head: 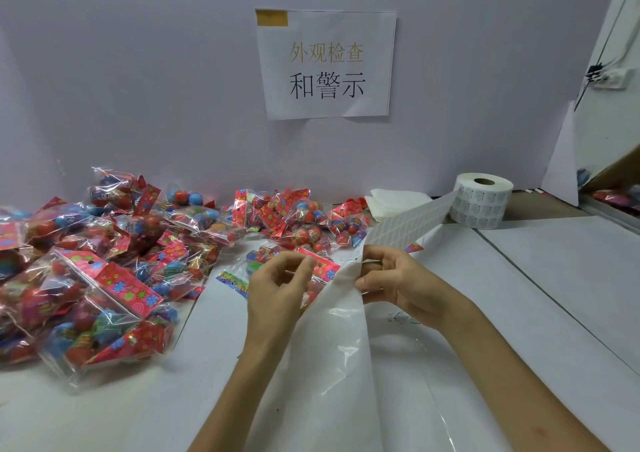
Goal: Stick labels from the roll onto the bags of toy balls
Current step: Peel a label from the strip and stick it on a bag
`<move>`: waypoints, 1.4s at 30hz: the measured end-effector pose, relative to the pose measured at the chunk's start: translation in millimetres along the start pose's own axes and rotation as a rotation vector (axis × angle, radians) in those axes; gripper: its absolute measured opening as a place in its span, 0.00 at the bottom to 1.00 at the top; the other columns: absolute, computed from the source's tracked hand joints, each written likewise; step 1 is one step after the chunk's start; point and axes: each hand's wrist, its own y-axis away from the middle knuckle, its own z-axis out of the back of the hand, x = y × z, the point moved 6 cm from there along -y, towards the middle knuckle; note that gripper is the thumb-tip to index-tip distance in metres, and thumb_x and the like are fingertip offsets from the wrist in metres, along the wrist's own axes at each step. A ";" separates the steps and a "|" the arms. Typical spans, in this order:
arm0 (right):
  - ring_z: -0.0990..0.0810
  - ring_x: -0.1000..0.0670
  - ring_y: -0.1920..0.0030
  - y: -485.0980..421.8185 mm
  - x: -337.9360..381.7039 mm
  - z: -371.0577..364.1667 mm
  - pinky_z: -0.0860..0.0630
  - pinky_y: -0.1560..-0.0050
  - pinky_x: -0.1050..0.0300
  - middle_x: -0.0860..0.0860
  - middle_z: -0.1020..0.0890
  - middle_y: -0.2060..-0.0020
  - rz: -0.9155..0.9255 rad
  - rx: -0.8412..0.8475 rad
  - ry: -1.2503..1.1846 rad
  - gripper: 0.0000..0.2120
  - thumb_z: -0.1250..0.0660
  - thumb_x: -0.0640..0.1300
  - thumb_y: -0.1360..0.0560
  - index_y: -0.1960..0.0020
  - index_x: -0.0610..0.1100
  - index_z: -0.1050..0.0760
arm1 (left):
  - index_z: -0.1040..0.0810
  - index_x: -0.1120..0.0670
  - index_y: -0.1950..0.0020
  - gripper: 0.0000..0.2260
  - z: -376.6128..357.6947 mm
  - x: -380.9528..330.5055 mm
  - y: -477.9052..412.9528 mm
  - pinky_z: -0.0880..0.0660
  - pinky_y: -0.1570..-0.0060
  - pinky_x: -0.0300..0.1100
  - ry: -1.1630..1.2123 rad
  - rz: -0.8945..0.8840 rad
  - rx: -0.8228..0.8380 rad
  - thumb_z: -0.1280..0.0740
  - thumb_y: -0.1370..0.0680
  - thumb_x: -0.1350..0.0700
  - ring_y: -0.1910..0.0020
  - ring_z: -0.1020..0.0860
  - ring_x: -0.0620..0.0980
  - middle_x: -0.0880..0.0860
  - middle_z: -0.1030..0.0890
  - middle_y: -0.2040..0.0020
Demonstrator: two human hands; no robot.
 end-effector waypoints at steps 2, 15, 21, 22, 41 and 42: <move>0.19 0.34 0.46 -0.4 -0.5 -1.2 0.19 0.41 0.40 0.27 0.23 0.43 0.002 0.008 -0.003 0.25 0.29 0.34 0.31 0.37 0.27 0.29 | 0.16 0.47 0.56 0.02 -5.9 -5.0 2.0 0.22 0.62 0.34 -0.034 -0.037 0.073 0.25 0.24 0.51 0.61 0.19 0.42 0.42 0.16 0.60; 0.17 0.36 0.43 1.0 1.3 -4.0 0.18 0.47 0.51 0.37 0.16 0.45 0.023 0.035 0.009 0.18 0.31 0.29 0.26 0.37 0.34 0.24 | 0.13 0.54 0.57 0.04 -16.1 -1.9 8.3 0.23 0.56 0.37 0.046 0.105 0.227 0.25 0.24 0.55 0.58 0.18 0.50 0.51 0.15 0.60; 0.16 0.39 0.46 2.2 3.2 -6.3 0.18 0.49 0.53 0.37 0.15 0.46 0.022 0.046 0.002 0.21 0.30 0.33 0.30 0.38 0.34 0.24 | 0.13 0.50 0.62 0.06 -16.7 5.4 7.6 0.23 0.53 0.48 0.116 0.196 0.236 0.25 0.24 0.54 0.56 0.19 0.53 0.54 0.15 0.60; 0.16 0.37 0.45 2.4 2.8 -6.0 0.18 0.48 0.51 0.36 0.16 0.45 0.021 0.045 0.004 0.21 0.30 0.33 0.30 0.37 0.34 0.24 | 0.13 0.50 0.61 0.06 -16.2 6.5 7.4 0.23 0.54 0.46 0.117 0.204 0.228 0.26 0.24 0.54 0.56 0.19 0.52 0.54 0.15 0.59; 0.27 0.52 0.67 43.2 39.6 53.0 0.26 0.59 0.48 0.55 0.25 0.73 0.590 -0.968 0.117 0.08 0.34 0.43 0.28 0.66 0.47 0.27 | 0.19 0.42 0.44 0.19 -3.9 -8.9 3.0 0.20 0.58 0.32 0.082 -0.118 0.009 0.24 0.25 0.66 0.51 0.16 0.42 0.37 0.15 0.51; 0.25 0.52 0.65 45.0 43.7 45.4 0.24 0.59 0.48 0.56 0.23 0.71 0.633 -0.971 0.223 0.07 0.34 0.46 0.27 0.64 0.50 0.26 | 0.20 0.42 0.42 0.21 -4.7 -11.2 5.1 0.21 0.58 0.31 0.032 -0.163 0.012 0.25 0.25 0.65 0.51 0.16 0.42 0.36 0.16 0.51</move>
